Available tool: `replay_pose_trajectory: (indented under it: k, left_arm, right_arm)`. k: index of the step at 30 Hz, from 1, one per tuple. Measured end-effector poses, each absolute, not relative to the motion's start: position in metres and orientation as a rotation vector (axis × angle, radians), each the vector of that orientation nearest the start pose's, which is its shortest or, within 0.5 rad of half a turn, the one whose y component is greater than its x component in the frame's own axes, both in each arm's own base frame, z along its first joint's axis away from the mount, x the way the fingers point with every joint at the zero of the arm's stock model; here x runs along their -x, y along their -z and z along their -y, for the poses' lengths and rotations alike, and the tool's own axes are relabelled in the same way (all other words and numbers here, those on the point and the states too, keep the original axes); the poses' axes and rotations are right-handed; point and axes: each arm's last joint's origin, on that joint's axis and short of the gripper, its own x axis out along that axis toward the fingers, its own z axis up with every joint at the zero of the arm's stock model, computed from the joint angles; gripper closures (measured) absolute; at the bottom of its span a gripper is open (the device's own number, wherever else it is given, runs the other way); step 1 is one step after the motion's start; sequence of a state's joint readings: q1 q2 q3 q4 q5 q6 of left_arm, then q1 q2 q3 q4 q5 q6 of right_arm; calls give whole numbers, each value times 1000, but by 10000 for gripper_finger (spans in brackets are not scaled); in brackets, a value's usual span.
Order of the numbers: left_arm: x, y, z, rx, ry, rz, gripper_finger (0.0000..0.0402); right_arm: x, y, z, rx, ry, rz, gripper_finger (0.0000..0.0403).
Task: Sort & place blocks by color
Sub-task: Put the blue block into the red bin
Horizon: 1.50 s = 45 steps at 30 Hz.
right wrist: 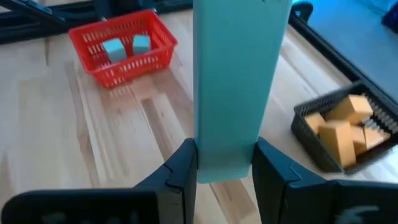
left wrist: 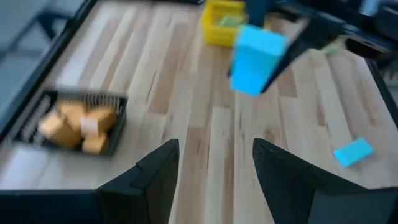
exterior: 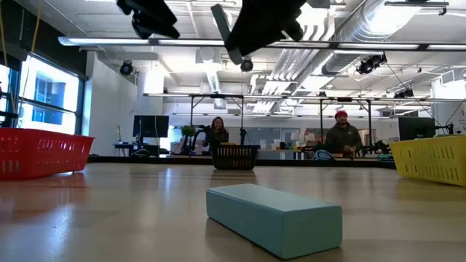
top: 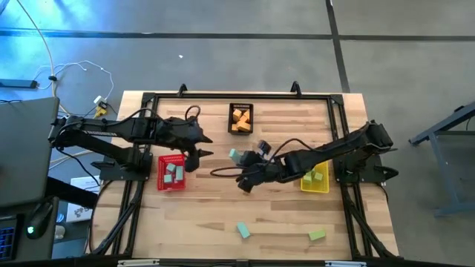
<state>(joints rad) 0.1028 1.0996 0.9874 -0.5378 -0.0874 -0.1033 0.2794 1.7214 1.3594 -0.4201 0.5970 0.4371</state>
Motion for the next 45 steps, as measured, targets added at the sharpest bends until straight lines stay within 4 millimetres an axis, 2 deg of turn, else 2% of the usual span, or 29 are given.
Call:
replay_pose_trajectory:
  k: [5, 15, 24, 34, 45]
  left_arm:
    - [-230, -317, -14, -52, -121, -593, 209]
    - [-234, -323, -3, -78, -71, -525, 209]
    - [-235, -325, -3, -87, -104, -497, 205]
    - [-253, -312, 0, -190, -72, -529, 169]
    - [-258, -311, -1, -211, -172, -527, 169]
  right_arm:
    - [-368, -273, -89, -33, 414, -594, 314]
    - [-377, -281, -89, 41, 282, -532, 314]
    - [-380, -284, -85, 60, 274, -500, 313]
    - [-383, -284, -71, 44, 285, -507, 312]
    - [-383, -284, -72, 61, 265, -510, 312]
